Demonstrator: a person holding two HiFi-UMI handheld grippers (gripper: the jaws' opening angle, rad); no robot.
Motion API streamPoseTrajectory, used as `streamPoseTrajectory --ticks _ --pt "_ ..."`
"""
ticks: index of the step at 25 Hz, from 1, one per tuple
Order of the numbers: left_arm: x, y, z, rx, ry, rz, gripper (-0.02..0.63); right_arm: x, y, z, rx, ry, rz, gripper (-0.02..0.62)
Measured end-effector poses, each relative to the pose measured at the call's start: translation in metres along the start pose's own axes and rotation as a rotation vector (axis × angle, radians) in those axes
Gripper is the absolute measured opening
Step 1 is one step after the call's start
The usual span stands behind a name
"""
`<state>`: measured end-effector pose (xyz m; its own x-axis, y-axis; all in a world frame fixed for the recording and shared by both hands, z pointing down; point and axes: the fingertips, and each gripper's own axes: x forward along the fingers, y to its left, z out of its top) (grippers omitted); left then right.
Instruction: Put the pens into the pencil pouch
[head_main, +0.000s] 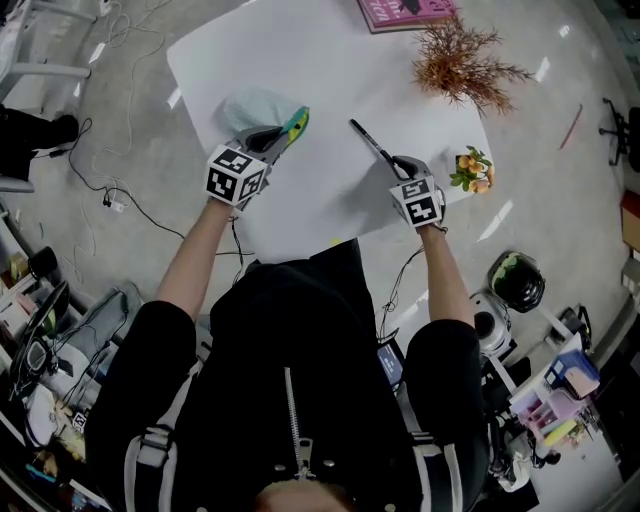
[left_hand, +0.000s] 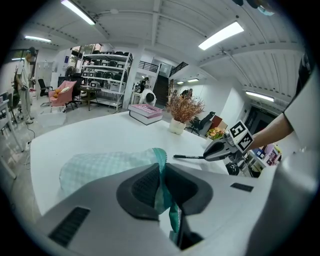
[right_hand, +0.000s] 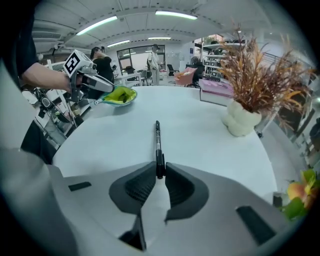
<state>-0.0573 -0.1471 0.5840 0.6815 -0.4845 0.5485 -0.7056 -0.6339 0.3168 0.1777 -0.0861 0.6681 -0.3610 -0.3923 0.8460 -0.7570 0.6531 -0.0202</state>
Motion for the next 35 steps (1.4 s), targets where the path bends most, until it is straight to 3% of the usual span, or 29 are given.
streamPoseTrajectory --ticks 16,35 --pt "0.003 0.004 0.002 -0.005 -0.008 -0.001 0.054 -0.028 0.017 0.03 -0.003 -0.093 0.014 0.066" --pt "0.001 0.004 0.011 0.032 -0.008 0.005 0.054 -0.002 0.092 0.106 -0.153 -0.152 0.239 0.066"
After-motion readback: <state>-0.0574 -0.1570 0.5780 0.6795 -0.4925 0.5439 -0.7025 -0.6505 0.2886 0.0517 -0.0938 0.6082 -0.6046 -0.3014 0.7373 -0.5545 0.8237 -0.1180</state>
